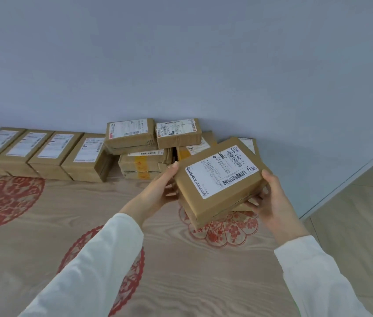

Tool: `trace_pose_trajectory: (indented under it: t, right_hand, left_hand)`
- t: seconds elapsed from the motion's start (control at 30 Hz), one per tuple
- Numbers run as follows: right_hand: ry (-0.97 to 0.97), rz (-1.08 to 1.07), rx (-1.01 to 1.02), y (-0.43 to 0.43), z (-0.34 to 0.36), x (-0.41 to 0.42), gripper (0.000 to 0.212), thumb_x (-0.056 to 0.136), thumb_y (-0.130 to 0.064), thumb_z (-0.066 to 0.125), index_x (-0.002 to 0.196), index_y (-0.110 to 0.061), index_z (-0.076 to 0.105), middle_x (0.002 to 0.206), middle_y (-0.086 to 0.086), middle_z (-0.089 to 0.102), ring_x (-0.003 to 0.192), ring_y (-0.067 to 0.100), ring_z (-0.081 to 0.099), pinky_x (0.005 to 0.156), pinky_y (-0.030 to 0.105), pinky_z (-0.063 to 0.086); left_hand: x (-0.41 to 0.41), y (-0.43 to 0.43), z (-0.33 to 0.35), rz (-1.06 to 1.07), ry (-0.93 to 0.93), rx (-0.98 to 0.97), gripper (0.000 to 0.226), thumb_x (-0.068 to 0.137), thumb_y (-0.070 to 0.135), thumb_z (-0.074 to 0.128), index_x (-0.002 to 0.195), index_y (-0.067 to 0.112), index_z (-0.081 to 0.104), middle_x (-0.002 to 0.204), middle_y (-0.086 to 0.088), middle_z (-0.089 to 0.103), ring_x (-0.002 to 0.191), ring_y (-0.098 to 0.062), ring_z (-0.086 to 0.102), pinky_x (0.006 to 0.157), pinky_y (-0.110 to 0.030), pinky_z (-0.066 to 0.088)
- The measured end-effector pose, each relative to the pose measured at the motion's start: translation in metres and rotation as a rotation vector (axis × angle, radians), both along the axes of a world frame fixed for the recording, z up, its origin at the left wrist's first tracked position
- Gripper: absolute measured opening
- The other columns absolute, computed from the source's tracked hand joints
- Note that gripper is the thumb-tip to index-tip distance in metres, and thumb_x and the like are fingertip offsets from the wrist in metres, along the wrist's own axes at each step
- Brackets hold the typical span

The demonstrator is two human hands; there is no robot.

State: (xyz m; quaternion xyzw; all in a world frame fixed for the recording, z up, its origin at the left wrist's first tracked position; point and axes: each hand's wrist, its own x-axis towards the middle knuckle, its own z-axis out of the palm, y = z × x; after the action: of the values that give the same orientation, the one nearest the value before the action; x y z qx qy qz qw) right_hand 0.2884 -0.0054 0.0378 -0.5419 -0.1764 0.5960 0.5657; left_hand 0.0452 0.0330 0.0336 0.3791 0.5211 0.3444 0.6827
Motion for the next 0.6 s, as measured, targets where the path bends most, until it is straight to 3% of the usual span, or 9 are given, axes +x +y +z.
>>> trace_pose_trajectory:
  t: [0.07, 0.13, 0.23, 0.33, 0.5, 0.6]
  right_hand:
    - [0.018, -0.014, -0.002, -0.021, -0.001, -0.023, 0.012, 0.093, -0.039, 0.053, 0.097, -0.029, 0.057, 0.099, 0.000, 0.063, 0.095, 0.017, 0.058, 0.088, 0.041, 0.048]
    - [-0.004, -0.012, 0.005, -0.040, -0.004, -0.053, 0.021, 0.088, -0.046, 0.057, 0.101, -0.030, 0.061, 0.097, -0.003, 0.067, 0.091, 0.016, 0.060, 0.081, 0.037, 0.049]
    - [-0.031, -0.009, -0.042, -0.065, -0.016, -0.101, 0.062, 0.070, -0.061, 0.061, 0.122, -0.027, 0.058, 0.109, -0.004, 0.067, 0.100, 0.015, 0.060, 0.080, 0.038, 0.051]
    - [-0.065, 0.035, -0.090, -0.096, -0.032, -0.147, 0.079, 0.063, -0.067, 0.059, 0.132, -0.030, 0.050, 0.119, -0.008, 0.057, 0.111, 0.017, 0.052, 0.079, 0.040, 0.050]
    - [-0.076, 0.190, -0.159, -0.141, -0.047, -0.207, 0.093, 0.068, -0.066, 0.057, 0.149, -0.037, 0.021, 0.151, -0.001, 0.027, 0.129, 0.023, 0.038, 0.096, 0.050, 0.046]
    - [-0.071, 0.288, -0.110, -0.151, -0.047, -0.231, 0.090, 0.069, -0.061, 0.054, 0.149, -0.038, 0.020, 0.150, -0.009, 0.031, 0.137, 0.019, 0.033, 0.101, 0.048, 0.039]
  left_hand:
    - [-0.024, -0.019, -0.003, -0.005, -0.009, -0.034, 0.067, 0.066, 0.067, 0.068, 0.115, 0.021, 0.061, 0.120, -0.013, 0.060, 0.107, -0.029, 0.056, 0.098, -0.045, 0.049]
    - [-0.050, -0.042, -0.008, 0.037, 0.008, -0.048, 0.057, 0.072, 0.062, 0.064, 0.111, 0.020, 0.061, 0.115, -0.008, 0.062, 0.104, -0.026, 0.059, 0.090, -0.041, 0.052]
    - [-0.087, -0.073, -0.017, 0.118, 0.021, -0.082, 0.054, 0.081, 0.061, 0.059, 0.113, 0.017, 0.061, 0.104, -0.003, 0.064, 0.095, -0.022, 0.061, 0.082, -0.035, 0.050]
    - [-0.120, -0.099, -0.022, 0.240, 0.027, -0.138, 0.058, 0.076, 0.064, 0.062, 0.109, 0.017, 0.063, 0.095, -0.004, 0.059, 0.079, -0.019, 0.057, 0.077, -0.033, 0.047]
    - [-0.145, -0.132, -0.032, 0.389, 0.056, -0.104, 0.035, 0.089, 0.050, 0.056, 0.102, 0.017, 0.057, 0.104, -0.003, 0.061, 0.092, -0.015, 0.056, 0.085, -0.035, 0.046]
    - [-0.148, -0.149, -0.040, 0.445, 0.056, -0.120, 0.036, 0.088, 0.049, 0.058, 0.108, 0.018, 0.055, 0.104, -0.006, 0.061, 0.090, -0.018, 0.056, 0.092, -0.043, 0.048]
